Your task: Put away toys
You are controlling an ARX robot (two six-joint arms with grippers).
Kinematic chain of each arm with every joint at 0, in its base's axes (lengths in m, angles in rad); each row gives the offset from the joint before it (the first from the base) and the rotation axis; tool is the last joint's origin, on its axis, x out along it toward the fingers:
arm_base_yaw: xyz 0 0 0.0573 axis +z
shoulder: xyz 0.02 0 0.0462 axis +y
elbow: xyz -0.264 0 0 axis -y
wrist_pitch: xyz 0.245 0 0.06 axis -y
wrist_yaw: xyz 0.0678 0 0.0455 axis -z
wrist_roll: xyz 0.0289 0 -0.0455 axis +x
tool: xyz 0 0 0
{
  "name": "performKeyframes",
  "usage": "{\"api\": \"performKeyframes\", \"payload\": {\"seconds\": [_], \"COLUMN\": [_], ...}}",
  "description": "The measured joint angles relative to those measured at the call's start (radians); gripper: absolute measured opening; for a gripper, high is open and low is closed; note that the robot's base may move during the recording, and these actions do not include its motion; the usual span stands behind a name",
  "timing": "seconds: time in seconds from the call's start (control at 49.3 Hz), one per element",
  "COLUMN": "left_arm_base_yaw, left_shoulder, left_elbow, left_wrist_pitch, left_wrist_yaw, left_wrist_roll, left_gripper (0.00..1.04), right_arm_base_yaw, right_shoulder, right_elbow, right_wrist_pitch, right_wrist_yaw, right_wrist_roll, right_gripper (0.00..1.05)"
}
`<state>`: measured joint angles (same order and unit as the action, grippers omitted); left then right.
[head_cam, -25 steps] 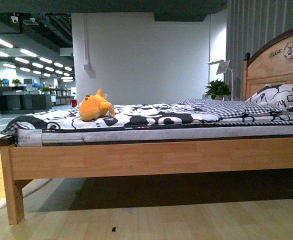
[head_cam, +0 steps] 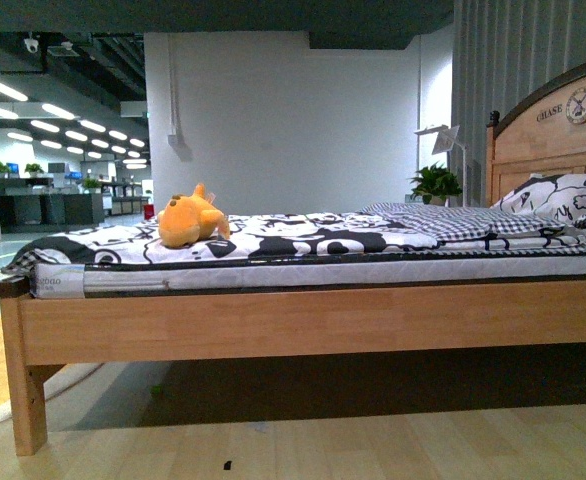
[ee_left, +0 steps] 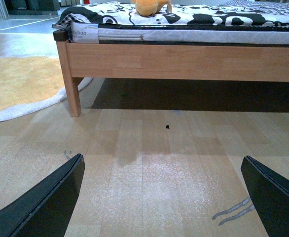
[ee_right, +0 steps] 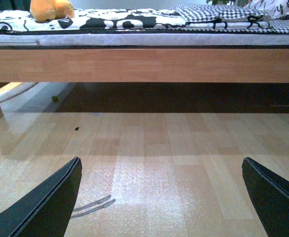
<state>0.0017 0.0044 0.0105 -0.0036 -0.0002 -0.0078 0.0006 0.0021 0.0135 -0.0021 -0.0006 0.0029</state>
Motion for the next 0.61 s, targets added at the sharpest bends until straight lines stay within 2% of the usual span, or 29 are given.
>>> {"api": "performKeyframes", "payload": {"seconds": [0.609], "left_arm_base_yaw": [0.0], "left_shoulder": [0.0], "left_elbow": [0.0], "left_wrist_pitch": [0.0], "left_wrist_yaw": [0.0], "left_wrist_roll": [0.0], "left_gripper": [0.99], "right_arm_base_yaw": [0.0], "right_shoulder": [0.0], "right_elbow": [0.0], "right_wrist_pitch": [0.0], "right_wrist_yaw": [0.0], "right_wrist_roll": [0.0], "right_gripper": [0.98]}}
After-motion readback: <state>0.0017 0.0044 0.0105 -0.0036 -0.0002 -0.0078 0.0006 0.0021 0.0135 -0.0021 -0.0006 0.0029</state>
